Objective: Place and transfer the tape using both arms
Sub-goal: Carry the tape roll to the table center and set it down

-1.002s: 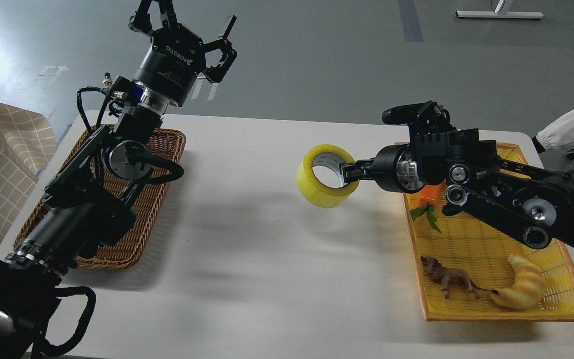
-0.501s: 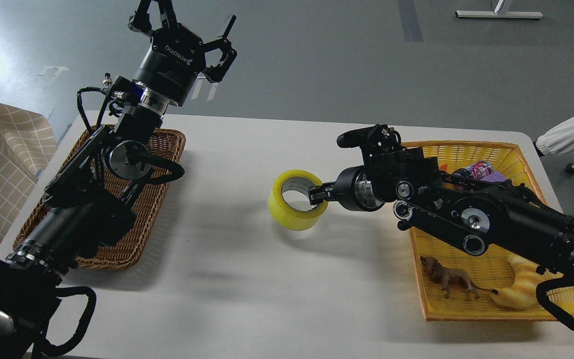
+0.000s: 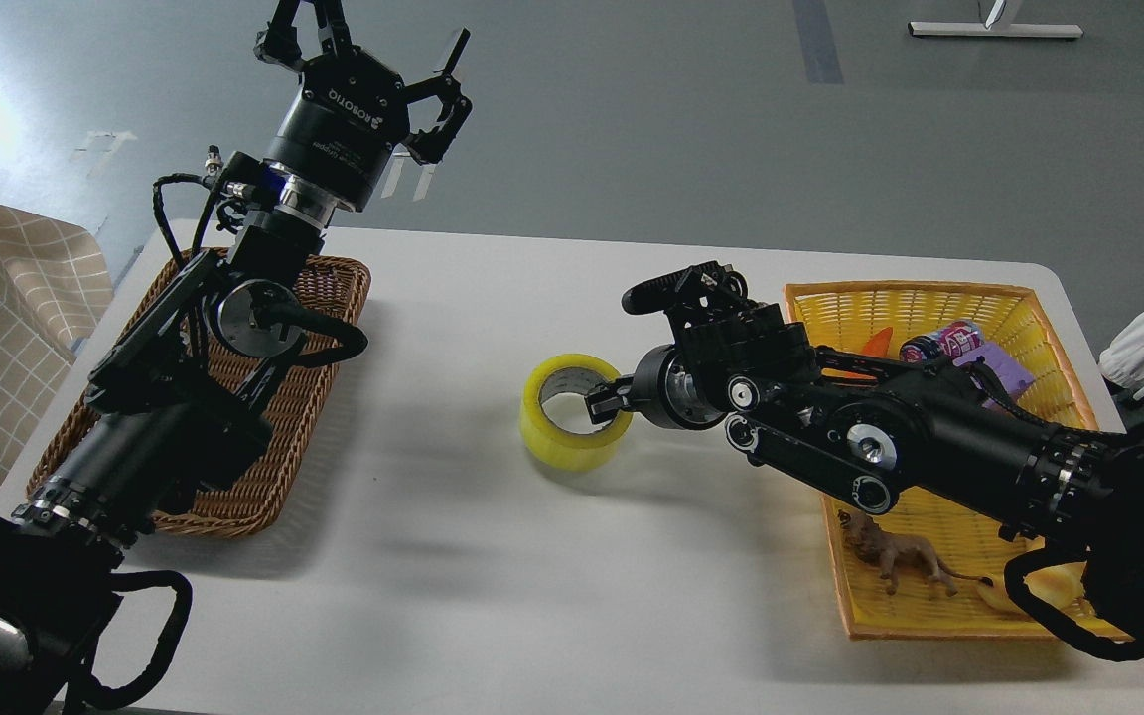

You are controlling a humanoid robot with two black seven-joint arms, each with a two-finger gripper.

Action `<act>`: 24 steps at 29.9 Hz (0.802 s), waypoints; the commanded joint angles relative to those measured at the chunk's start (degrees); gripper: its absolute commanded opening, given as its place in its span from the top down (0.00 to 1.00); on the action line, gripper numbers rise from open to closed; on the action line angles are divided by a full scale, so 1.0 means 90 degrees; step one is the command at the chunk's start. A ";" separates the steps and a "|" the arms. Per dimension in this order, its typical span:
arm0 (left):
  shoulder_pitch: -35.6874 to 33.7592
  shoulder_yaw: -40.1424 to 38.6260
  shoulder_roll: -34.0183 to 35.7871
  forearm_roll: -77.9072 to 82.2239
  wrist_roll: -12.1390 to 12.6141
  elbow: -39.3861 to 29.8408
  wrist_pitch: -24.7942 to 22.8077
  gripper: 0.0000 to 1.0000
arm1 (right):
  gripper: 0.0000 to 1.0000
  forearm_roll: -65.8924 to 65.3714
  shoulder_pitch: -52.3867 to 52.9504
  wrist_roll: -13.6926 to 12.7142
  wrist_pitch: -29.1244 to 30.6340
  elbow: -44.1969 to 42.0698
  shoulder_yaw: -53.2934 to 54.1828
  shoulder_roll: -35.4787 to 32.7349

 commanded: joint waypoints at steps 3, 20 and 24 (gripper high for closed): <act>0.0000 0.0001 -0.0003 -0.0001 0.0001 0.0001 0.0000 0.02 | 1.00 -0.0058 0.0013 0.0000 0.0000 -0.0138 -0.0062 0.0014; 0.0000 0.0001 -0.0003 -0.0011 0.0001 0.0001 0.0000 0.02 | 0.62 -0.0098 -0.0055 0.0000 0.0000 -0.0226 -0.0052 0.0014; 0.0000 0.0001 -0.0003 -0.0011 0.0001 0.0001 0.0000 0.02 | 0.50 -0.0078 -0.0055 0.0000 0.0000 -0.0216 -0.0014 0.0014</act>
